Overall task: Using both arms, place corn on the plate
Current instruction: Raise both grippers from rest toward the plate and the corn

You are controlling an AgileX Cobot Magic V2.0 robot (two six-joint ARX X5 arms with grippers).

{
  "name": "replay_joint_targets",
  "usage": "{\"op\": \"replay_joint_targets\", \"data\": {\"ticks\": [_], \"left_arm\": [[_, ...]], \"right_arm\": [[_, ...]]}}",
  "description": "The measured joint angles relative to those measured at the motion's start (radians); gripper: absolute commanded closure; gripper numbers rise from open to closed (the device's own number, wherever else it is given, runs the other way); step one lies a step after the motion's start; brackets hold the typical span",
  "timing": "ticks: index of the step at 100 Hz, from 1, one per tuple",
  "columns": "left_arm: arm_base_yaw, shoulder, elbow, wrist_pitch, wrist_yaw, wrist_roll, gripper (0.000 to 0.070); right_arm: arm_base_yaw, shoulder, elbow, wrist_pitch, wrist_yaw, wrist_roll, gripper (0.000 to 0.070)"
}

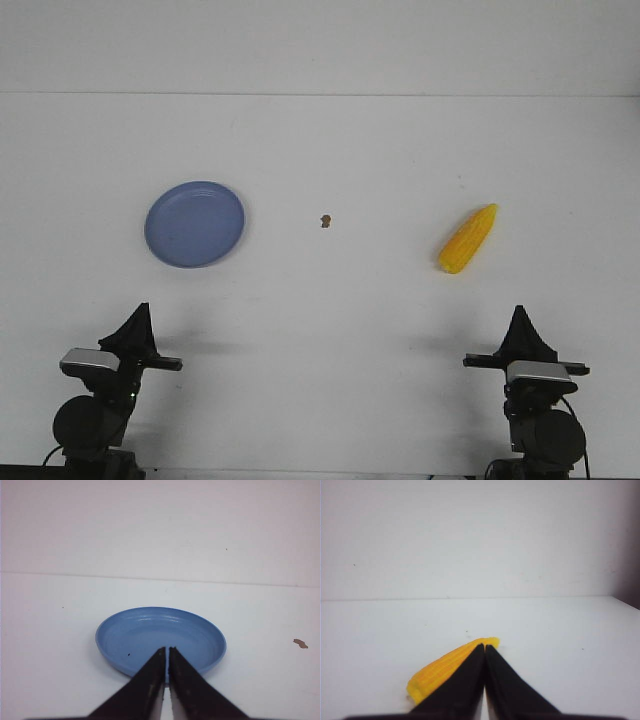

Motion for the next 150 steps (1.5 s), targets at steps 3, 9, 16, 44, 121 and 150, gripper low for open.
{"op": "replay_joint_targets", "data": {"ticks": [3,9,16,44,121,150], "left_arm": [[0.000,0.000,0.000,0.000,0.000,0.000,0.0685],[0.000,0.000,0.000,0.000,0.000,0.000,0.0685],[0.000,0.000,0.000,0.000,0.000,0.000,0.0685],[0.000,0.000,0.000,0.000,0.000,0.000,0.0685],[0.000,0.174,0.344,-0.253,-0.052,-0.045,0.0685],[0.000,0.541,0.706,-0.479,-0.052,-0.088,0.0685]], "right_arm": [[0.000,0.000,0.000,0.000,0.000,0.000,0.0700],[0.000,0.000,0.000,0.000,0.000,0.000,0.0700],[0.000,0.000,0.000,0.000,0.000,0.000,0.0700],[0.000,0.000,0.000,0.000,0.000,0.000,0.0700],[0.002,0.015,0.159,-0.085,-0.027,0.003,0.0700],[0.002,0.266,0.528,-0.479,-0.026,0.003,0.0700]]}}
